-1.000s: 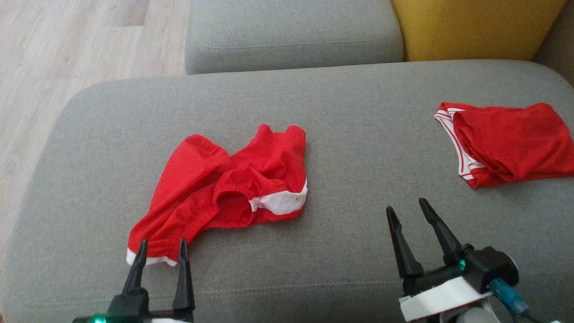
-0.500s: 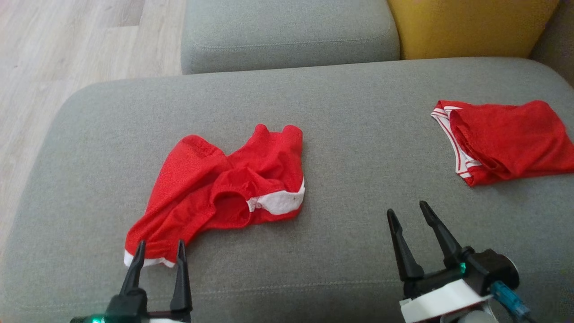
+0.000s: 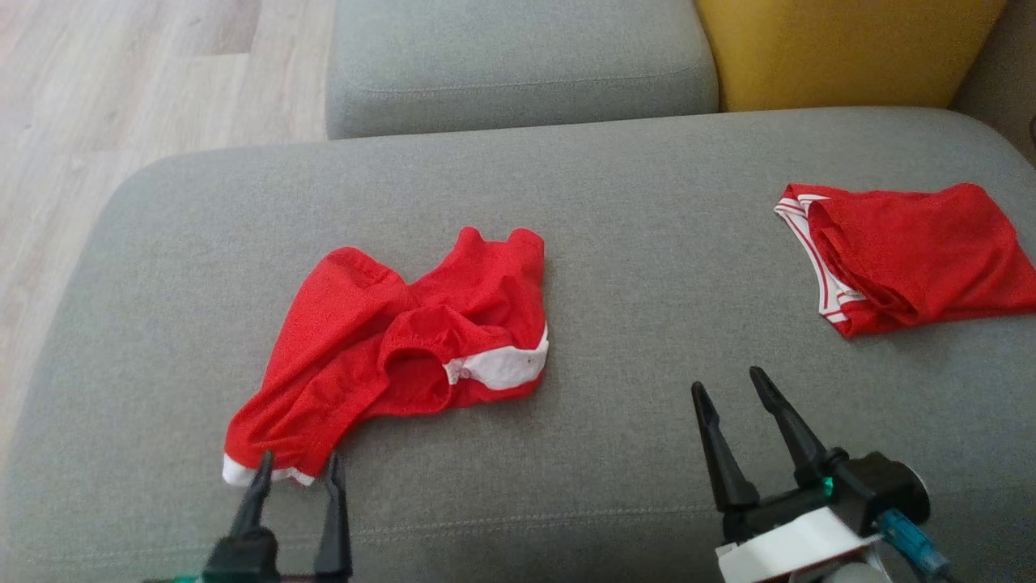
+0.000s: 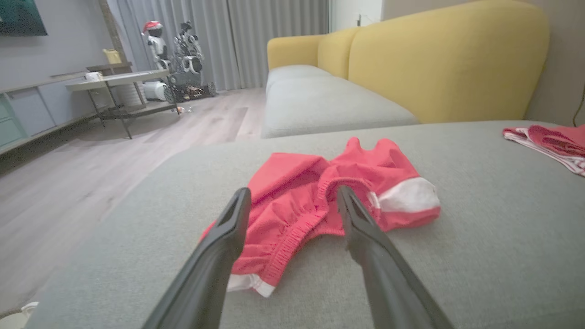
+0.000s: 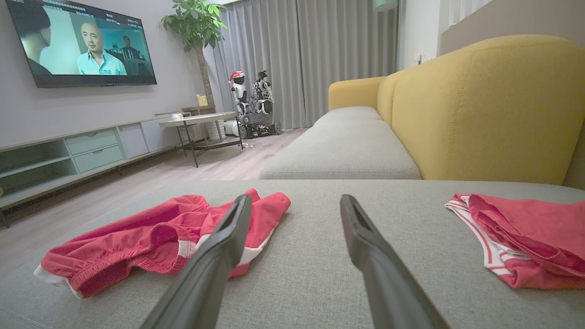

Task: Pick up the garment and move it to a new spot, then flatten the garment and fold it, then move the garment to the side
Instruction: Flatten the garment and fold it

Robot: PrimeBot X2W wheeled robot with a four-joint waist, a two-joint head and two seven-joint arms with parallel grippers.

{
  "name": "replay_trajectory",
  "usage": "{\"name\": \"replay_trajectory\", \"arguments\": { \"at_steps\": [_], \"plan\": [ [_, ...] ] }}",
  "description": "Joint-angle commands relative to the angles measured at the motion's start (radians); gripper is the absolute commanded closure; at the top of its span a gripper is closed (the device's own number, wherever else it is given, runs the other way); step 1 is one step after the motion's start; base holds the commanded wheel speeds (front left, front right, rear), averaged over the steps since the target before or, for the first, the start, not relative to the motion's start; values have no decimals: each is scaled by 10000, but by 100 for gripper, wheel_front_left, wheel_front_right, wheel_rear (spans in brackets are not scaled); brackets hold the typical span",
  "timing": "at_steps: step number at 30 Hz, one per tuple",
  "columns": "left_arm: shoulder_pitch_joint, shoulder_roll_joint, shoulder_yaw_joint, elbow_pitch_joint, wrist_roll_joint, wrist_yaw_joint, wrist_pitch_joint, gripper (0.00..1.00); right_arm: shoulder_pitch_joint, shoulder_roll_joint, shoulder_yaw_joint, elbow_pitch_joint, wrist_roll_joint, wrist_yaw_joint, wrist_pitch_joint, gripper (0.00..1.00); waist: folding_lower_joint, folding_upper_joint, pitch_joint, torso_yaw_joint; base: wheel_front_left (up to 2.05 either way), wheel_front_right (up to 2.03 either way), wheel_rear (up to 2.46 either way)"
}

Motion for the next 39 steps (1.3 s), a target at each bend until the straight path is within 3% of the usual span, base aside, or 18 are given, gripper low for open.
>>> {"name": "replay_trajectory", "arguments": {
  "at_steps": [1, 7, 10, 18, 28, 32, 38, 39],
  "plan": [
    [-557, -54, 271, -70, 61, -150, -122, 0, -343, 26, 316, -294, -32, -11, -82, 0, 0, -1, 40, -38, 0, 0, 0],
    [-1759, -131, -425, 1398, -611, -1695, -122, 0, -504, 26, 532, -295, -172, -11, -82, 0, 0, -1, 389, -233, 0, 0, 0],
    [-2629, -182, -807, 2602, -560, -2095, -122, 0, -627, 26, 576, -292, -265, -11, -82, 0, 0, -1, 600, -382, 0, 0, 0],
    [-4937, -320, -1170, 5160, -1138, -1809, 307, 0, -834, -3, 573, -304, -495, -11, -82, 0, 0, -1, 1199, -756, 0, 0, 0],
    [-6337, -334, -1511, 6341, -1891, -1676, 681, 0, -1269, -3, 516, -267, -567, -11, -82, 0, 0, -1, 1802, -1189, 0, 0, 0],
    [-6553, -284, -1413, 6612, -1943, -1423, 861, 0, -1317, 2, 439, -292, -584, -11, -82, 0, 0, -1, 1916, -1322, 0, 0, 0],
    [-6647, -167, -1367, 6784, -2068, -1450, 1018, 0, -1316, 7, 313, -309, -596, -11, -82, 0, 0, -1, 1991, -1364, 0, 0, 0],
    [-6659, -148, -1374, 6802, -2088, -1474, 1036, 32, -1318, 8, 304, -309, -592, -11, -82, 0, 0, -1, 1998, -1366, 0, 0, 0]
  ]
}}
